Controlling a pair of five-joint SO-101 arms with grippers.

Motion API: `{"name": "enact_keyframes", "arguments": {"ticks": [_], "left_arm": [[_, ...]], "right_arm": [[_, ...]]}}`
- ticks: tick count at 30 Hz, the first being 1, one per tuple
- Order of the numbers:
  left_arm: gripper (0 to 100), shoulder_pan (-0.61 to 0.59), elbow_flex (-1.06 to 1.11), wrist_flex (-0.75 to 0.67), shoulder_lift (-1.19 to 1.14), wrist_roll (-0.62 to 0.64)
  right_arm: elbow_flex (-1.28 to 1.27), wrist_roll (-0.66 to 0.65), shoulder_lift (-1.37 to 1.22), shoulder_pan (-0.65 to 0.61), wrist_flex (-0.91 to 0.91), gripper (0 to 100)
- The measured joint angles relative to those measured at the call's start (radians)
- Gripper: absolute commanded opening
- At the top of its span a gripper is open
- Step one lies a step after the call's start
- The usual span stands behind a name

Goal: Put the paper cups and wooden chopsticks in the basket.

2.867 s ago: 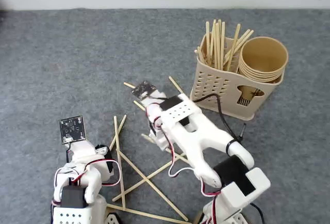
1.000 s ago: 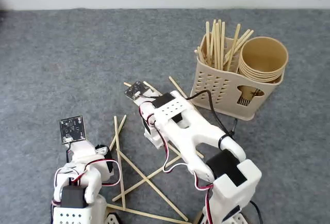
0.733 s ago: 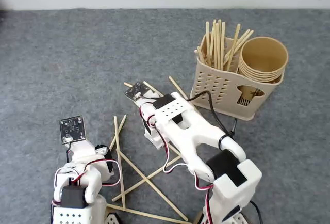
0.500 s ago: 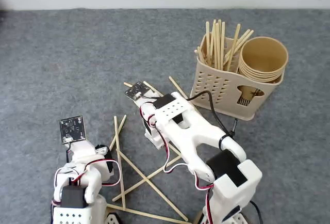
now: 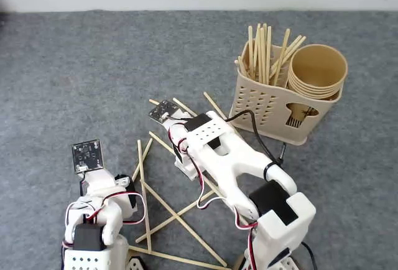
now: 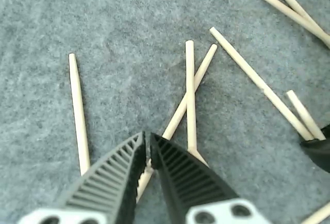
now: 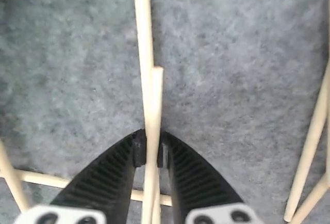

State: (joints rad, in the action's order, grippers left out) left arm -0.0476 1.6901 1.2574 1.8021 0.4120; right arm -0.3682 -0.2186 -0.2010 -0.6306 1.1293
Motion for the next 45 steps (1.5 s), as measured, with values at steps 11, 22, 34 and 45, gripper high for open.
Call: {"name": "enact_keyframes", "arguments": {"ticks": [11,22,34,45], "left_arm": [[1,0.0,0.0,0.0,0.0,0.0],[1,0.0,0.0,0.0,0.0,0.0],[1,0.0,0.0,0.0,0.0,0.0],[1,0.0,0.0,0.0,0.0,0.0]], "right_arm": [[0.044,0.0,0.307,0.0,0.193,0.8],[0.358,0.0,0.539,0.002,0.311,0.8],[0.91,-0.044,0.486,0.184,0.285,0.8],[0.98,-0.052,0.414,0.381,-0.023,0.8]]}}
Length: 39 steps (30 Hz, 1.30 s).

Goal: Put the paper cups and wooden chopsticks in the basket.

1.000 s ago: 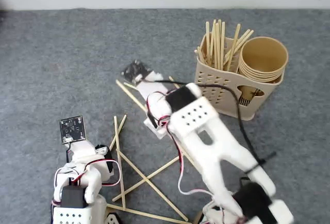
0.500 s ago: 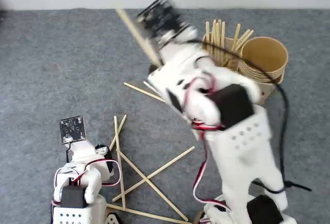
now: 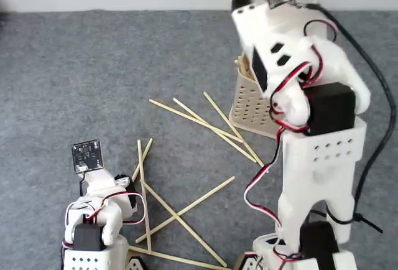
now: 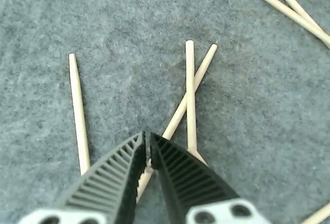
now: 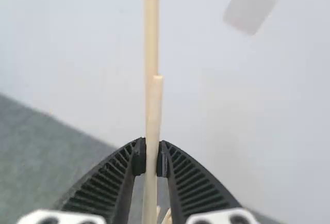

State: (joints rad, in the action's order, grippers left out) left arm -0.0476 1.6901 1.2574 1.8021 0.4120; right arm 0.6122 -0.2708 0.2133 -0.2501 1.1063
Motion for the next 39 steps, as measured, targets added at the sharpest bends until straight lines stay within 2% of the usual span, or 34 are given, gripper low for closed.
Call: {"name": "enact_keyframes", "arguments": {"ticks": [7,13,24,28,35,39], "left_arm": [[1,0.0,0.0,0.0,0.0,0.0],[1,0.0,0.0,0.0,0.0,0.0],[1,0.0,0.0,0.0,0.0,0.0],[1,0.0,0.0,0.0,0.0,0.0],[1,0.0,0.0,0.0,0.0,0.0],[1,0.0,0.0,0.0,0.0,0.0]], "right_arm": [[0.0,0.006,-0.083,0.064,-0.097,0.8],[0.0,0.089,-0.158,0.121,-0.077,0.8],[-0.06,0.104,-0.155,0.121,-0.028,0.8],[-0.238,0.123,-0.084,0.118,-0.104,0.8],[-0.758,0.092,0.147,0.118,-0.489,0.8],[-0.982,0.089,0.241,0.118,-0.605,0.8]]}}
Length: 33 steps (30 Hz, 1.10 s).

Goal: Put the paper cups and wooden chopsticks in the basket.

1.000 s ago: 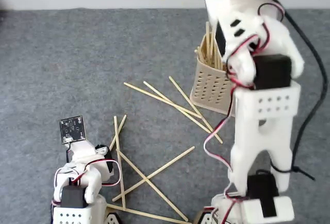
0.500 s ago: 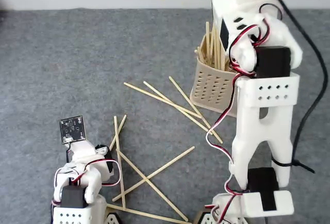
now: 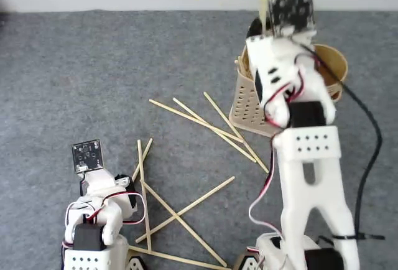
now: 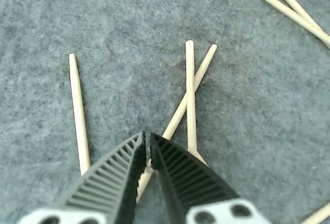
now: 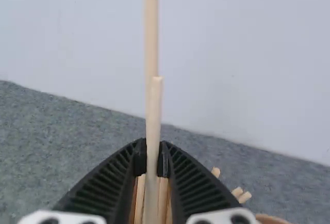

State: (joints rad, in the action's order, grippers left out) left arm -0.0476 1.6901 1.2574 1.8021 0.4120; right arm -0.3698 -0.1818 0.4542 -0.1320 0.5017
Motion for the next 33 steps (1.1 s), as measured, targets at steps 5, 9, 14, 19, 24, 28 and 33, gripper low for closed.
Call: {"name": "enact_keyframes", "arguments": {"ticks": [5,9,14,19,24,28,33], "left_arm": [[1,0.0,0.0,0.0,0.0,0.0],[1,0.0,0.0,0.0,0.0,0.0],[1,0.0,0.0,0.0,0.0,0.0],[1,0.0,0.0,0.0,0.0,0.0],[1,0.0,0.0,0.0,0.0,0.0],[1,0.0,0.0,0.0,0.0,0.0],[1,0.0,0.0,0.0,0.0,0.0]], "right_arm": [[-0.11,0.0,0.038,0.002,-0.029,0.9],[-0.163,-0.002,0.038,0.0,-0.034,9.8],[-0.18,-0.002,0.052,0.0,0.015,15.4],[-0.089,0.021,0.051,-0.021,0.187,15.8],[0.132,0.066,0.052,-0.083,0.413,15.8],[0.255,0.071,0.052,-0.187,0.554,15.5],[0.273,0.071,0.048,-0.313,0.624,15.5]]}}
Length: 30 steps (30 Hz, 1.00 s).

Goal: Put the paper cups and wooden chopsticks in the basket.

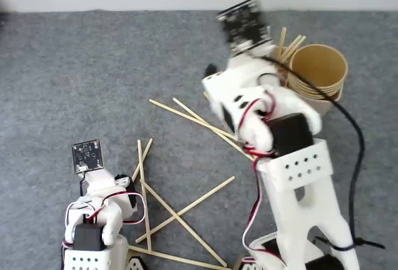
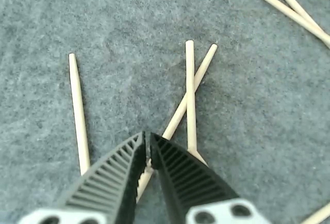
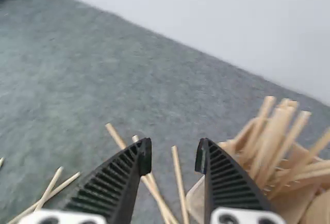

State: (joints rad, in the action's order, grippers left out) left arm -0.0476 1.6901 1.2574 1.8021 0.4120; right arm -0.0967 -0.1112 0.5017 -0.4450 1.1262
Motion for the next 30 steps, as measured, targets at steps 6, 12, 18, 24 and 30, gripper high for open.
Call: {"name": "enact_keyframes", "arguments": {"ticks": [6,12,18,24,30], "left_arm": [[1,0.0,0.0,0.0,0.0,0.0],[1,0.0,0.0,0.0,0.0,0.0],[1,0.0,0.0,0.0,0.0,0.0],[1,0.0,0.0,0.0,0.0,0.0],[1,0.0,0.0,0.0,0.0,0.0]], "right_arm": [[-0.005,0.0,-0.16,-0.044,0.005,15.8],[0.012,-0.051,-0.448,-0.048,0.005,15.8],[0.137,-0.098,-0.717,-0.051,0.005,15.8],[0.276,-0.129,-0.93,-0.043,0.005,15.9],[0.41,-0.172,-1.071,-0.025,0.078,16.9]]}}
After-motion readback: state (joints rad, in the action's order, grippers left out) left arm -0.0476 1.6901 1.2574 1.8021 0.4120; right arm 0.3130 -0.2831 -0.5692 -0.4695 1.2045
